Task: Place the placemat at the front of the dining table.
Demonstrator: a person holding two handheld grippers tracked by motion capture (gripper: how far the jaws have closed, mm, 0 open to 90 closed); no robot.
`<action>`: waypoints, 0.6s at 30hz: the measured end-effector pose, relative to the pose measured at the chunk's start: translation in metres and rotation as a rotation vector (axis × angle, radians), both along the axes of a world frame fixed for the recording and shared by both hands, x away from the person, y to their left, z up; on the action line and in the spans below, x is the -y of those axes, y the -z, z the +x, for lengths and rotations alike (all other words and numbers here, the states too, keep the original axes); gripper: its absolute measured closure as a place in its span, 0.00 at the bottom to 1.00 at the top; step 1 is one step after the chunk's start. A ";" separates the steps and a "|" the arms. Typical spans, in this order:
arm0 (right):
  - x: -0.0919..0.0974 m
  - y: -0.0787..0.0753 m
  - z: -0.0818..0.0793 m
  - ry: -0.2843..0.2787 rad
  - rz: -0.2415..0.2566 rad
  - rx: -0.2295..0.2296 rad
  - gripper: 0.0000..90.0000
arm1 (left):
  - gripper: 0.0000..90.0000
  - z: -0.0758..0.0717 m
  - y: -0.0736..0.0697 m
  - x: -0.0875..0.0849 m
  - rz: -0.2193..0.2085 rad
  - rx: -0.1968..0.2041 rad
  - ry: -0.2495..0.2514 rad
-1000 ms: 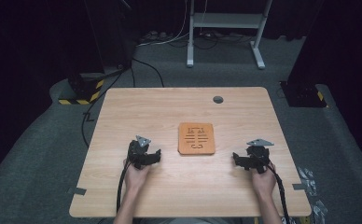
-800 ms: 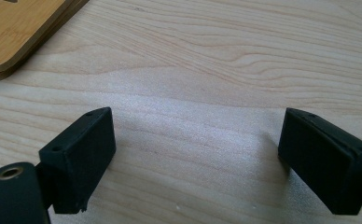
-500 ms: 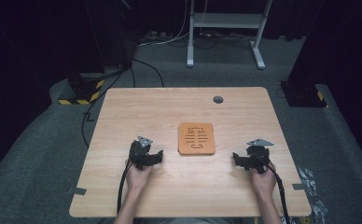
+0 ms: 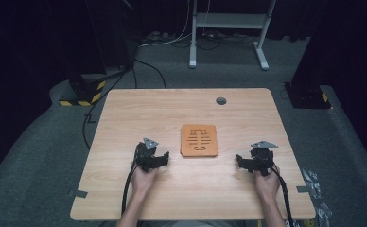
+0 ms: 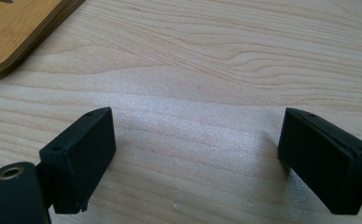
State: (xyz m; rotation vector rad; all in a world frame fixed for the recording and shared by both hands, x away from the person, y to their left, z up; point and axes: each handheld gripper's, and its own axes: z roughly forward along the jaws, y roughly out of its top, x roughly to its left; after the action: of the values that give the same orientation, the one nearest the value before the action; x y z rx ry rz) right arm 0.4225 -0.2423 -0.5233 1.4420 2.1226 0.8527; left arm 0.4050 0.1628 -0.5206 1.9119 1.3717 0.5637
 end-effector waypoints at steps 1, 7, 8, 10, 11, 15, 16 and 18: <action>0.000 0.000 0.000 0.001 0.001 0.000 0.12 | 0.30 0.000 0.000 0.001 -0.003 -0.002 -0.002; 0.000 0.000 0.000 0.001 0.001 -0.001 0.12 | 0.29 0.003 -0.004 0.008 0.011 -0.010 0.018; 0.000 0.000 0.000 0.001 0.001 0.000 0.12 | 0.29 0.004 -0.004 0.008 0.015 -0.008 0.022; 0.000 0.000 0.000 0.001 0.001 0.000 0.12 | 0.29 0.005 -0.005 0.011 0.012 -0.008 0.026; 0.000 0.000 0.000 0.001 0.001 0.000 0.12 | 0.29 0.006 -0.006 0.013 0.012 -0.013 0.027; 0.000 0.000 0.000 0.001 0.000 0.000 0.12 | 0.29 0.009 -0.008 0.019 0.008 -0.011 0.033; 0.000 0.000 0.000 0.001 0.000 0.000 0.12 | 0.29 0.010 -0.009 0.021 0.011 -0.010 0.038; 0.000 0.000 0.000 -0.002 -0.002 0.002 0.12 | 0.29 0.011 -0.010 0.024 0.020 -0.005 0.043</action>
State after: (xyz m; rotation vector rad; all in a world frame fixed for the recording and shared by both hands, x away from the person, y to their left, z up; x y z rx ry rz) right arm 0.4225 -0.2424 -0.5235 1.4378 2.1224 0.8526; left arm 0.4163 0.1389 -0.5101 1.9559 1.3295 0.5539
